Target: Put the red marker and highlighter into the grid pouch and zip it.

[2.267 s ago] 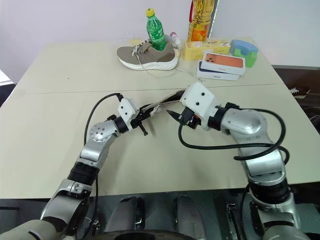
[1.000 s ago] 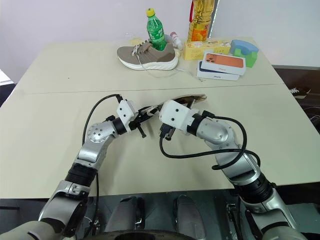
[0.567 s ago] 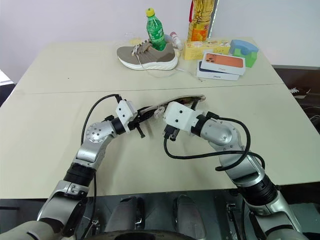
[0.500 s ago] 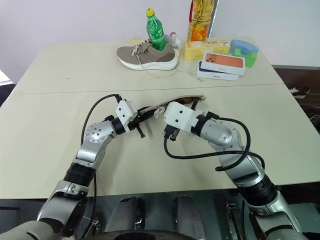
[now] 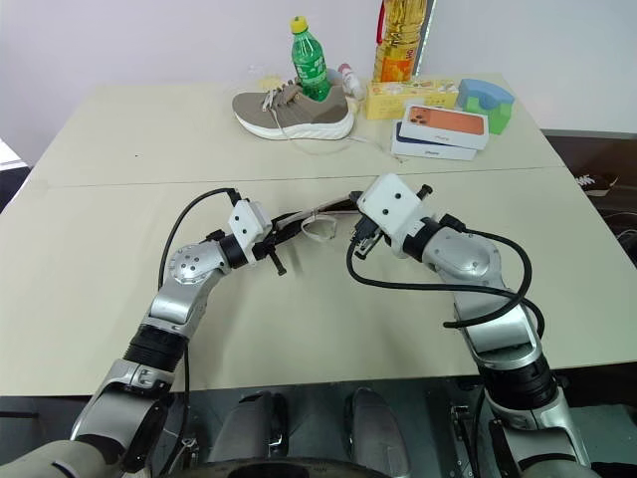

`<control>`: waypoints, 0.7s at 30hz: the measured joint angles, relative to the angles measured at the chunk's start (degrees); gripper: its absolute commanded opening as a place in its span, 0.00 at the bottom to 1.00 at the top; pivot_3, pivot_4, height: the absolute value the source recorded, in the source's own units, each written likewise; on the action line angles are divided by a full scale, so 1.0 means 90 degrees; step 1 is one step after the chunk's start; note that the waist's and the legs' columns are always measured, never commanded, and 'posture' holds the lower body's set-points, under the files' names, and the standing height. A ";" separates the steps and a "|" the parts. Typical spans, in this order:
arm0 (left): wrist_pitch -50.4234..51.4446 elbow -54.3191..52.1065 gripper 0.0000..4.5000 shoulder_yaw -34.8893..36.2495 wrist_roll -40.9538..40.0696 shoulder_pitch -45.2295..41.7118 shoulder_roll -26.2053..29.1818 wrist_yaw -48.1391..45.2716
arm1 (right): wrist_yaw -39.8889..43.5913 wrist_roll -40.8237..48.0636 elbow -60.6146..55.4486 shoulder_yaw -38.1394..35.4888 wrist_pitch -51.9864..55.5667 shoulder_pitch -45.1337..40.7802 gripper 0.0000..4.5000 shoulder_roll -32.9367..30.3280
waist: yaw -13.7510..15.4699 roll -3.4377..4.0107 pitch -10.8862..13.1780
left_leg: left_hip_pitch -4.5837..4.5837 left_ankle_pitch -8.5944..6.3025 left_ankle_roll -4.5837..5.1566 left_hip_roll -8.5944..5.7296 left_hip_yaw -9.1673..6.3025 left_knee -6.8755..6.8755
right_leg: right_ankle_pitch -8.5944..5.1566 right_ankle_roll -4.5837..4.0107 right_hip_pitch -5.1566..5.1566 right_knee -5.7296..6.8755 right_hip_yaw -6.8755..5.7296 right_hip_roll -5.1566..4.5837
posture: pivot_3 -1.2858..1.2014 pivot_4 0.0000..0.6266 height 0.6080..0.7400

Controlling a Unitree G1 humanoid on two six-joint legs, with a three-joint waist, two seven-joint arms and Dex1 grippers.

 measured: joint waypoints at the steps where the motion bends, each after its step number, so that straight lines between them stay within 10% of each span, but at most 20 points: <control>1: -0.0004 0.0000 0.00 0.0000 0.0000 0.0000 -0.0001 0.0000 | 0.0028 0.0083 -0.0045 -0.0013 0.0076 0.0023 0.30 0.0000 | 0.0000 0.0000 0.0000 | 0.0000 0.0000 0.0000 0.0000 0.0000 0.0000 | 0.0000 0.0000 0.0000 0.0000 0.0000 0.0000 | 0.52 0.24 1.00; 5: -0.0023 0.0008 0.00 -0.0001 0.0001 -0.0001 -0.0002 0.0002 | 0.0116 0.0145 -0.0309 0.0107 0.0102 0.0164 0.77 -0.0156 | 0.0002 0.0000 0.0000 | 0.0000 0.0000 0.0000 0.0000 0.0000 0.0000 | 0.0000 0.0000 0.0000 -0.0001 0.0000 0.0000 | 0.52 0.24 1.00; 21: -0.0126 0.0059 0.00 -0.0003 0.0011 -0.0005 -0.0011 0.0001 | 0.0480 -0.0817 -0.0379 0.1389 -0.0874 0.0258 0.77 -0.0776 | 0.0002 -0.0001 0.0001 | 0.0000 0.0000 0.0000 -0.0001 0.0000 0.0000 | 0.0000 0.0000 0.0000 -0.0003 0.0000 0.0000 | 0.52 0.24 1.00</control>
